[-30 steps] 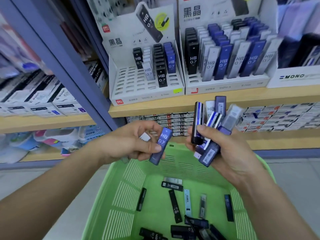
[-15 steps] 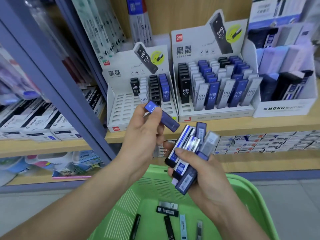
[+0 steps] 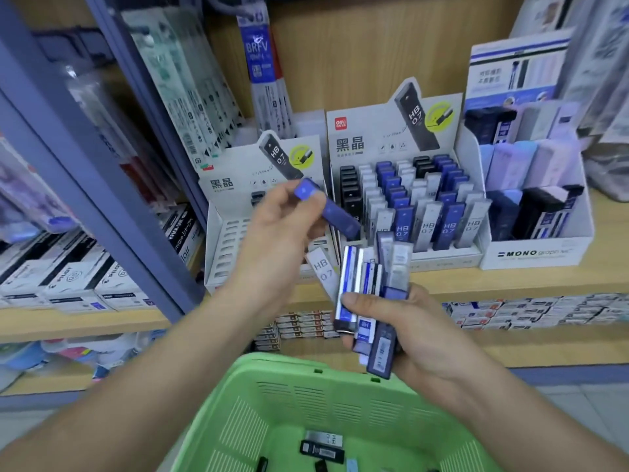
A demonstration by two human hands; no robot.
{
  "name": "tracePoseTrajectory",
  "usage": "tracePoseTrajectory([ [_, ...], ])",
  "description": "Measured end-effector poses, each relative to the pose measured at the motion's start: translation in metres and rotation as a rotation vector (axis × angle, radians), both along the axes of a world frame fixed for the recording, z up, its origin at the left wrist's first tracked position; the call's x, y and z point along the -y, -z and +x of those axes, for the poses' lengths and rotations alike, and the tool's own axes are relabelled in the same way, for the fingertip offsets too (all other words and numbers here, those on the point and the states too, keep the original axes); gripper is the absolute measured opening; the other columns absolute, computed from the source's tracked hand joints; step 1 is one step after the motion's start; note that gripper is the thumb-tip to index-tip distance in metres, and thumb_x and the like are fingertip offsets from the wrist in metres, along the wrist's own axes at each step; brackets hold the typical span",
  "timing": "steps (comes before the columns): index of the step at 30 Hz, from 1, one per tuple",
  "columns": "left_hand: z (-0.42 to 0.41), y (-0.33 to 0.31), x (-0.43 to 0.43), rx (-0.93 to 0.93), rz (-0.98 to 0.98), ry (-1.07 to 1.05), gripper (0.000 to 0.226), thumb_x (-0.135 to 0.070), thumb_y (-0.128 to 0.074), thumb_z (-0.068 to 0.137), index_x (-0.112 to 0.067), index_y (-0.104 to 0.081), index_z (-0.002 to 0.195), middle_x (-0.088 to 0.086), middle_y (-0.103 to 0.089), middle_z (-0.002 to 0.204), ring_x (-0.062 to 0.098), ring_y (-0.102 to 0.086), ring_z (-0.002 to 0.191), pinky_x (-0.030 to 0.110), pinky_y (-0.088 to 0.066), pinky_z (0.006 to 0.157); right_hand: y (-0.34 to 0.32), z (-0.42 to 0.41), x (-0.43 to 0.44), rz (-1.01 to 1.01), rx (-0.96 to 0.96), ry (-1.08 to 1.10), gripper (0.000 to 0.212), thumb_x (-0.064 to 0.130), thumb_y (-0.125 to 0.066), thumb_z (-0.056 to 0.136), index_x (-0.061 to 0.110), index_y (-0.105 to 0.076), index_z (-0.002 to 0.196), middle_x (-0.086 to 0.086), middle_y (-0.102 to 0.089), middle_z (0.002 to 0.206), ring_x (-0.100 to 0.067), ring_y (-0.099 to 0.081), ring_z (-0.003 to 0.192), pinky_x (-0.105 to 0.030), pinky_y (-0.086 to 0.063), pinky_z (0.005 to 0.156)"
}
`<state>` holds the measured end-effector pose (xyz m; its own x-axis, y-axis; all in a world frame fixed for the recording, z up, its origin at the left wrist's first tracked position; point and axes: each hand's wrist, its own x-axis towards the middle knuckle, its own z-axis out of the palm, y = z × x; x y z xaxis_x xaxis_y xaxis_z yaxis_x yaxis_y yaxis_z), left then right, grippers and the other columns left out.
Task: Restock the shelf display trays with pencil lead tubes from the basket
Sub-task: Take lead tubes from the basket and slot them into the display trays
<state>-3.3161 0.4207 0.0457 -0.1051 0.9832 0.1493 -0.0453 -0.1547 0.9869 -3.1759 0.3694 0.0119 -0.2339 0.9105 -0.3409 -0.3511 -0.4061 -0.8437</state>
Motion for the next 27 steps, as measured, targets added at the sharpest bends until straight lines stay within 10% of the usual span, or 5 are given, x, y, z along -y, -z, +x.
tracePoseTrajectory([
  [7, -0.029, -0.021, -0.049, -0.708, 0.132, -0.084, 0.018, -0.012, -0.065, 0.089, -0.026, -0.067, 0.101, -0.004, -0.05, 0.054, 0.005, -0.041, 0.047, 0.023, -0.037, 0.056, 0.004, 0.037, -0.001, 0.019, 0.183, -0.052, 0.027, 0.006, -0.075, 0.067, 0.003, -0.071, 0.093, -0.013, -0.074, 0.077, -0.024, -0.07, 0.063, -0.03, -0.056, 0.055],
  [20, -0.023, 0.01, -0.057, -0.836, 0.109, -0.068, 0.015, -0.012, -0.073, 0.082, -0.026, -0.075, 0.089, -0.018, -0.06, 0.067, -0.006, -0.051, 0.057, 0.004, -0.037, 0.059, 0.007, 0.047, -0.008, 0.037, 0.113, -0.081, 0.007, 0.008, -0.074, 0.064, 0.011, -0.077, 0.07, -0.012, -0.072, 0.072, -0.023, -0.069, 0.059, -0.03, -0.058, 0.053],
  [27, -0.021, 0.004, -0.057, -1.184, 0.221, -0.135, 0.013, -0.016, -0.068, 0.087, -0.02, -0.075, 0.097, -0.006, -0.066, 0.083, 0.012, -0.054, 0.08, 0.026, -0.046, 0.082, 0.011, 0.048, -0.01, 0.033, 0.088, -0.045, 0.012, 0.003, -0.073, 0.074, 0.014, -0.078, 0.071, -0.011, -0.073, 0.074, -0.021, -0.068, 0.06, -0.03, -0.056, 0.053],
])
